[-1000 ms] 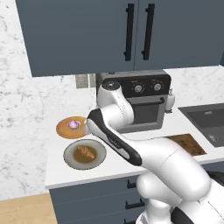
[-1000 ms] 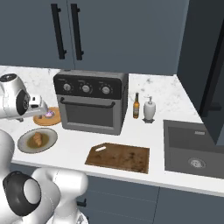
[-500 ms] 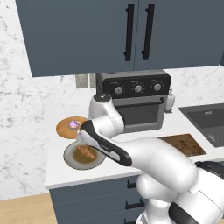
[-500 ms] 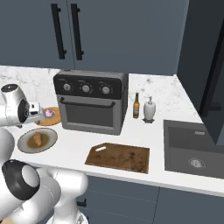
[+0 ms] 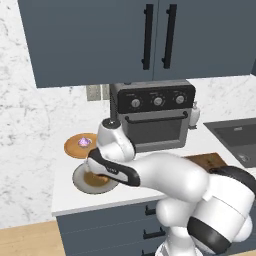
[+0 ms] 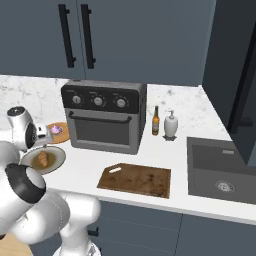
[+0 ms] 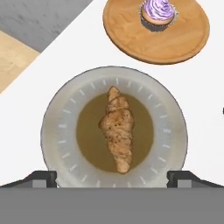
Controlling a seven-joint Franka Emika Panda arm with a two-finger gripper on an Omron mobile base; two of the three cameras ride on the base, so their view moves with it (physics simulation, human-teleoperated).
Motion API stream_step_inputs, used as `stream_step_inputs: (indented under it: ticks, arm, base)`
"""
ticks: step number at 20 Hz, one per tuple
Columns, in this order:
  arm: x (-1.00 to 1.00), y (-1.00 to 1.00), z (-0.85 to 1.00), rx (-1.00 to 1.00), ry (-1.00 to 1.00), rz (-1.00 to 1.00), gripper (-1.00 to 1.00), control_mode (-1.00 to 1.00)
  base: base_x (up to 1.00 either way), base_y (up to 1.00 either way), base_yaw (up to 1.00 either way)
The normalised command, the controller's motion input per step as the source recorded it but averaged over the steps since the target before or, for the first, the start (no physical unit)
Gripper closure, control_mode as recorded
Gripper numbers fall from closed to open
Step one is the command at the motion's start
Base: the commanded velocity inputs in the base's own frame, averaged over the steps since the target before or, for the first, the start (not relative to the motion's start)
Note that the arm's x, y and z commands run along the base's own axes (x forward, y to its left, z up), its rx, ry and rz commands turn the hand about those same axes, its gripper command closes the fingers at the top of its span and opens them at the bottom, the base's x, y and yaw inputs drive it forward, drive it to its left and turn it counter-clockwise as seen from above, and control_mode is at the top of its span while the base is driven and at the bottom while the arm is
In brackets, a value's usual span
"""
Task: From the different types of pastries on the counter, select a croissant and place it on the cutting board. Then retrieve a jar of jam from the cabinet and place it alongside the croissant on the cutting board.
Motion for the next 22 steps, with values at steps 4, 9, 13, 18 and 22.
stream_step_inputs:
  ticks: [4, 9, 13, 18, 22]
  arm:
    - [0.27, 0.05, -0.37, 0.00, 0.00, 0.06, -1.00, -1.00]
    - [0.25, 0.06, -0.30, 0.00, 0.00, 0.06, -1.00, -1.00]
    - [0.11, 0.22, -0.28, 0.00, 0.00, 0.03, -1.00, -1.00]
    - [0.10, 0.11, -0.24, 0.00, 0.00, 0.04, -1.00, -1.00]
    - [0.15, 0.00, -0.23, 0.00, 0.00, 0.07, -1.00, -1.00]
  base:
    - [0.00, 0.00, 0.00]
    - [0.00, 0.00, 0.00]
    - [0.00, 0.00, 0.00]
    - [0.00, 0.00, 0.00]
    - [0.00, 0.00, 0.00]
